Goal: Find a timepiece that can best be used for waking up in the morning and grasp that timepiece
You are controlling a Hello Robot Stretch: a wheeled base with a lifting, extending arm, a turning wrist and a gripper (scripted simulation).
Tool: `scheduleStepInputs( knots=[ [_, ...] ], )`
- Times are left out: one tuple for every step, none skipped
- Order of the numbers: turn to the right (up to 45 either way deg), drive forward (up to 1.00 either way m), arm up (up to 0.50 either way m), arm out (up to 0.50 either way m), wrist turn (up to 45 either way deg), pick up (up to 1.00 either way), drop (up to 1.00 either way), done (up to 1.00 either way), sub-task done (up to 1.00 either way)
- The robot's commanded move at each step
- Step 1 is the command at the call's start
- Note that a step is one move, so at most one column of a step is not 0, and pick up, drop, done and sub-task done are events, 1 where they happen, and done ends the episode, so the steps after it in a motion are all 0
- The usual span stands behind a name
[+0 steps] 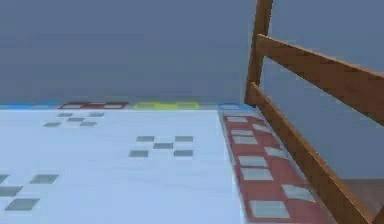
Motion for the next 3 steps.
scheduleStepInputs(
  knots=[
    [45.0,0.00,0.00,0.00,0.0,0.00,0.00,0.00,0.00],
    [42.0,0.00,0.00,0.00,0.0,0.00,0.00,0.00,0.00],
    [0.0,0.60,0.00,0.00,0.0,0.00,0.00,0.00,0.00]
  ],
)
